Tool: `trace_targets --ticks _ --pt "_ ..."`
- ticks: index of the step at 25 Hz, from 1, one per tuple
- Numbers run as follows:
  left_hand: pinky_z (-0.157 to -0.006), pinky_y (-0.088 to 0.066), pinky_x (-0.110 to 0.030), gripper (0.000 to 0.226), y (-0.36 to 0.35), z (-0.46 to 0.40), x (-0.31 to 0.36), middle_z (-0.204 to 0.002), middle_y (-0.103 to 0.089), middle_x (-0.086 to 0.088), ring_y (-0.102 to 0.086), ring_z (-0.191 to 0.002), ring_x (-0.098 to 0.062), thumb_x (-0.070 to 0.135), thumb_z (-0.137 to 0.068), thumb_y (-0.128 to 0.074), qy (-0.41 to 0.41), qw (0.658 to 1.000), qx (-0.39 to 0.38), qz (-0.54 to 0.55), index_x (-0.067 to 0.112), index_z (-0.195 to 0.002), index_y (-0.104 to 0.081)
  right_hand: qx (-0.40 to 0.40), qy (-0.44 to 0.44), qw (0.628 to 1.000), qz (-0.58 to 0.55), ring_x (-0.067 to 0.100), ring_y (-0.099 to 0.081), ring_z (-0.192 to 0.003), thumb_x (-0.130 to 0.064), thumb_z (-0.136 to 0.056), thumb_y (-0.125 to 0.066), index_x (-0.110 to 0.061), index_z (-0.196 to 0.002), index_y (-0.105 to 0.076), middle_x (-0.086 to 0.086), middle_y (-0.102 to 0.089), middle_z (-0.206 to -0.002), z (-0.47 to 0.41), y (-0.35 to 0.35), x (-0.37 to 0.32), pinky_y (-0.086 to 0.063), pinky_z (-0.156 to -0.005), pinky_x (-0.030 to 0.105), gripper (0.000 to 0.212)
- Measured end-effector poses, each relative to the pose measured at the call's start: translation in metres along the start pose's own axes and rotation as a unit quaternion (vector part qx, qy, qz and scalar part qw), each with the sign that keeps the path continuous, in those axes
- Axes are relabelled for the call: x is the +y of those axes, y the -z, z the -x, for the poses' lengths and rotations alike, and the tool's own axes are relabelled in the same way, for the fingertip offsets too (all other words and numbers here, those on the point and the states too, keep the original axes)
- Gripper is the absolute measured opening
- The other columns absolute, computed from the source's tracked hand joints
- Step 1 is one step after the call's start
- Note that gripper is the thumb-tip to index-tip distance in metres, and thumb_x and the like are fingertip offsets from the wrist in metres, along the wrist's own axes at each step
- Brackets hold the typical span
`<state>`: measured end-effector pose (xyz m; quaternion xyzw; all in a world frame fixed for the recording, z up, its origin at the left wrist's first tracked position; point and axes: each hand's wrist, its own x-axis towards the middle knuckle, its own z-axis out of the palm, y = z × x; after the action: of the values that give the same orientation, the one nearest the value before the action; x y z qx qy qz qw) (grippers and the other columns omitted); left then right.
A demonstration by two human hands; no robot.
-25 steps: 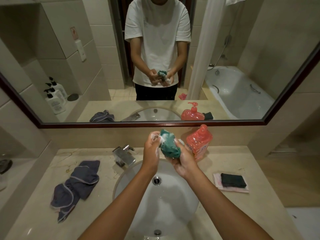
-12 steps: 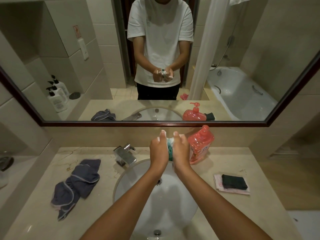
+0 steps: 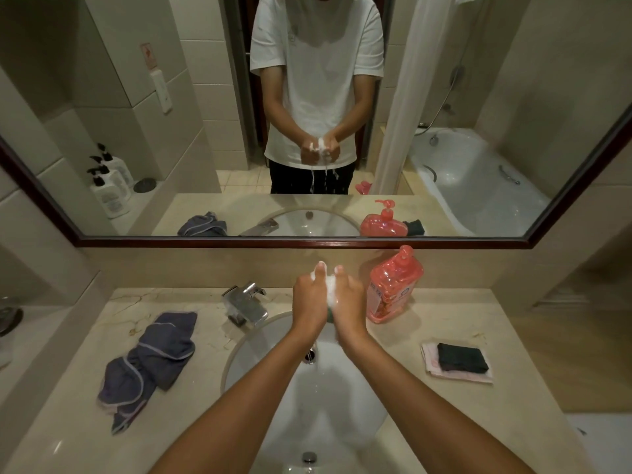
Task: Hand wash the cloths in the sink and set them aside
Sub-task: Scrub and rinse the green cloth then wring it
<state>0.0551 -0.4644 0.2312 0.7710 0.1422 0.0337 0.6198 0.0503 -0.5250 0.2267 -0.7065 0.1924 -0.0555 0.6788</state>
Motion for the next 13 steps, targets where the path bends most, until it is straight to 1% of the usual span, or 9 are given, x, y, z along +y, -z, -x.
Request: trace_targets --ticks 2,5,6,8,10,11,13 --pt "-0.049 -0.034 -0.027 0.052 0.002 -0.004 0.001 -0.051 -0.050 0.004 -0.045 -0.045 -0.007 0.034 -0.107 -0.044 0.016 1.000 -0.004 0.012 0.015 -0.058 -0.047 -0.008 0.013 1.000 0.010 0.021 -0.059 -0.061 -0.029 -0.105 -0.045 -0.011 -0.063 -0.060 0.005 -0.061 -0.061 0.004 -0.003 0.004 -0.044 -0.059 0.032 0.048" --pt "-0.049 -0.034 -0.027 0.051 -0.005 0.007 0.002 -0.049 -0.050 0.007 -0.045 -0.045 -0.004 0.032 -0.107 -0.043 -0.029 0.999 -0.014 -0.007 0.020 -0.058 -0.050 0.007 -0.014 1.000 -0.011 0.022 -0.053 -0.054 -0.024 -0.105 -0.046 -0.010 -0.058 -0.053 0.006 -0.055 -0.056 -0.015 0.001 -0.008 -0.040 -0.058 0.033 0.049" --pt "-0.051 -0.034 -0.029 0.051 -0.004 0.007 0.003 -0.051 -0.050 0.007 -0.046 -0.047 -0.005 0.032 -0.107 -0.043 -0.034 0.999 -0.013 -0.014 0.020 -0.059 -0.050 0.009 -0.013 1.000 -0.017 0.022 -0.052 -0.054 -0.024 -0.105 -0.046 -0.011 -0.058 -0.053 0.006 -0.054 -0.055 -0.016 0.001 -0.009 -0.040 -0.058 0.033 0.050" --pt "-0.053 -0.033 -0.029 0.052 0.000 -0.004 0.006 -0.052 -0.049 0.004 -0.045 -0.046 -0.008 0.031 -0.107 -0.043 -0.010 1.000 -0.002 0.003 0.019 -0.057 -0.047 -0.002 -0.002 1.000 0.005 0.022 -0.056 -0.058 -0.028 -0.105 -0.045 -0.013 -0.060 -0.057 0.005 -0.058 -0.058 -0.008 -0.004 -0.003 -0.042 -0.059 0.032 0.049" --pt "-0.050 -0.032 -0.028 0.054 0.002 -0.006 0.004 -0.048 -0.047 0.006 -0.042 -0.041 -0.004 0.032 -0.107 -0.043 0.008 1.000 0.005 0.024 0.016 -0.055 -0.045 -0.009 0.006 1.000 0.018 0.020 -0.057 -0.059 -0.031 -0.104 -0.044 -0.014 -0.061 -0.057 0.003 -0.059 -0.059 -0.003 -0.007 0.004 -0.042 -0.059 0.032 0.048" --pt "-0.048 -0.032 -0.027 0.054 0.000 -0.001 0.001 -0.046 -0.047 0.007 -0.041 -0.039 -0.002 0.032 -0.107 -0.043 -0.002 1.000 0.001 0.025 0.018 -0.055 -0.045 -0.005 0.006 1.000 0.012 0.019 -0.054 -0.056 -0.030 -0.104 -0.045 -0.015 -0.060 -0.055 0.002 -0.056 -0.057 -0.007 -0.006 0.003 -0.040 -0.057 0.032 0.048" --pt "-0.045 -0.032 -0.020 0.054 -0.005 0.007 -0.005 -0.042 -0.048 0.009 -0.042 -0.039 0.001 0.032 -0.107 -0.043 -0.031 0.999 -0.007 0.022 0.021 -0.055 -0.046 0.006 0.008 1.000 -0.004 0.020 -0.049 -0.053 -0.025 -0.105 -0.045 -0.013 -0.059 -0.049 0.004 -0.050 -0.054 -0.018 -0.002 -0.002 -0.037 -0.056 0.032 0.048"
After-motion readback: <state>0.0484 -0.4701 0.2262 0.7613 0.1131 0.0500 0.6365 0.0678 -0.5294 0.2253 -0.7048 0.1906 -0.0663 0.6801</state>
